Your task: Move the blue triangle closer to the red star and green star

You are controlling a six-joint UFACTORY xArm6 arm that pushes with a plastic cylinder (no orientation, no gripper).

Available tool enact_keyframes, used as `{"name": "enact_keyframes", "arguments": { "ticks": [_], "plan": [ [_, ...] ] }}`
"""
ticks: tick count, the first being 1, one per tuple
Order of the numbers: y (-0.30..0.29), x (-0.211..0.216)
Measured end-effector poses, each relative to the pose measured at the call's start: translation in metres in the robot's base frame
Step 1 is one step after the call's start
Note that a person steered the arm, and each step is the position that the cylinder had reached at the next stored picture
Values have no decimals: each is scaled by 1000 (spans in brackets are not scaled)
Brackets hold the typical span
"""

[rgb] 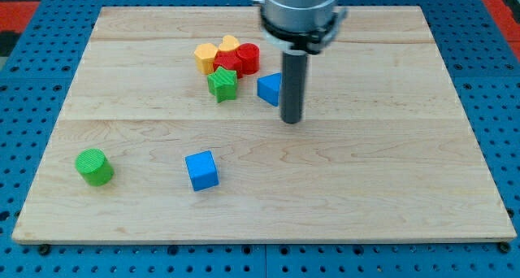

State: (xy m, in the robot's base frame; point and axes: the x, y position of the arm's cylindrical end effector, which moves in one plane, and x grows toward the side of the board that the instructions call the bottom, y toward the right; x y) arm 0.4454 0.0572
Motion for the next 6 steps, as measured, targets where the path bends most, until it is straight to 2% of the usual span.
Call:
{"name": "enact_keyframes", "arguments": {
  "ticks": [1,2,4,6],
  "plan": [
    [25,-4],
    [19,-13],
    [-27,-50],
    [-48,-66]
  ]
}}
